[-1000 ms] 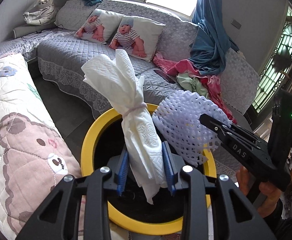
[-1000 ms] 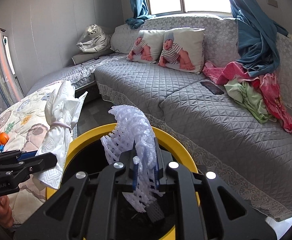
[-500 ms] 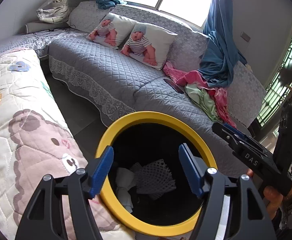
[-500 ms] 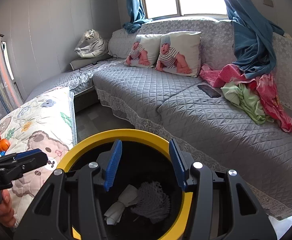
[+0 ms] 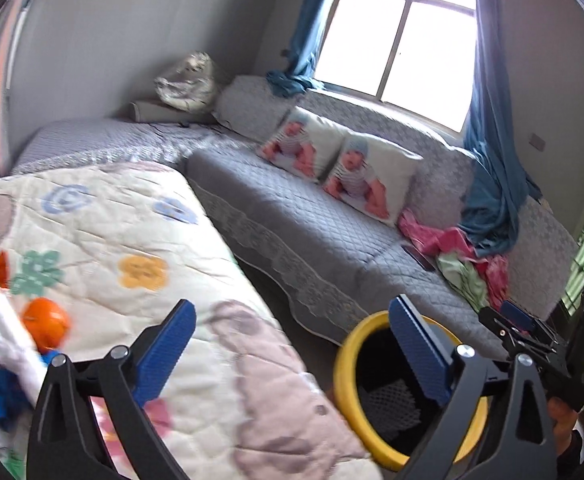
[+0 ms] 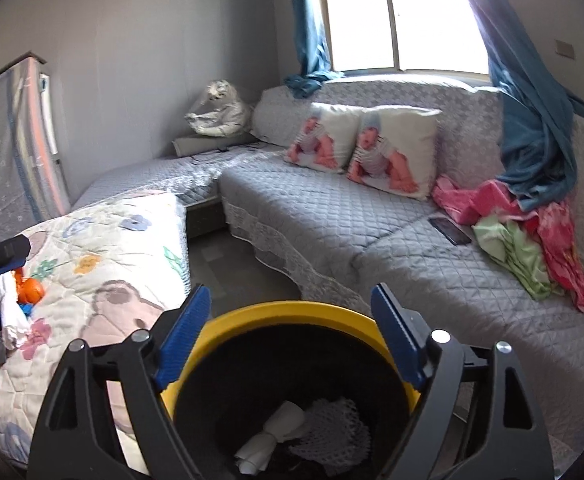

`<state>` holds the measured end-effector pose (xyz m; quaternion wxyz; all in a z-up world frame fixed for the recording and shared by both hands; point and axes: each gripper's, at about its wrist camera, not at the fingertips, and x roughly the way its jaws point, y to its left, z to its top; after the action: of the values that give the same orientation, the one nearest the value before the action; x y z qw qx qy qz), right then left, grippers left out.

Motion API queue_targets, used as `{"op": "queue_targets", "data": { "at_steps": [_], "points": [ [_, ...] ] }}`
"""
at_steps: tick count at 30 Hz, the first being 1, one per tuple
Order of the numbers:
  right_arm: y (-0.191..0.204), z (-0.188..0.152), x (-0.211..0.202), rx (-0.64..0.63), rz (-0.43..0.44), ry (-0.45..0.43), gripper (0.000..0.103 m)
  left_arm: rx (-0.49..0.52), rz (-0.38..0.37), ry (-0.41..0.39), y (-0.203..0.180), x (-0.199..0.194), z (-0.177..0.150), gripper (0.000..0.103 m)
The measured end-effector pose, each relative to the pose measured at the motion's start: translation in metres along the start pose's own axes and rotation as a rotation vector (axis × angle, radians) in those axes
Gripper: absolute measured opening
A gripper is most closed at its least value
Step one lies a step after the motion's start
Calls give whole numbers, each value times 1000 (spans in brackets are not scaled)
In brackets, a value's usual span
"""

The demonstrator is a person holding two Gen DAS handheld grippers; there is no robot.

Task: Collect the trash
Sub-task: 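Move both tools back over the bed, then grasp the black plastic bag with the left gripper while the right grasps another tissue bundle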

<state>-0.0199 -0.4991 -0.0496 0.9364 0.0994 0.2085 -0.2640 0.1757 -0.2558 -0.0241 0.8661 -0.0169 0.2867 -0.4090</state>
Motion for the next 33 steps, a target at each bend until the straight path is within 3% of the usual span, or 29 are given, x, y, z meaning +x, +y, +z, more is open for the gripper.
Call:
{"op": "queue_targets", "data": {
  "at_steps": [7, 18, 25, 33],
  "points": [
    [76, 15, 8, -72, 210, -30, 83, -80, 160, -66, 85, -51, 12, 95],
    [221, 11, 11, -221, 525, -20, 84, -176, 407, -135, 204, -125, 0, 95],
    [279, -6, 16, -309, 646, 48, 84, -202, 511, -132, 249, -146, -17, 95],
    [317, -28, 29, -390, 685, 135, 83, -271, 572, -73, 296, -148, -38, 95]
  ]
}}
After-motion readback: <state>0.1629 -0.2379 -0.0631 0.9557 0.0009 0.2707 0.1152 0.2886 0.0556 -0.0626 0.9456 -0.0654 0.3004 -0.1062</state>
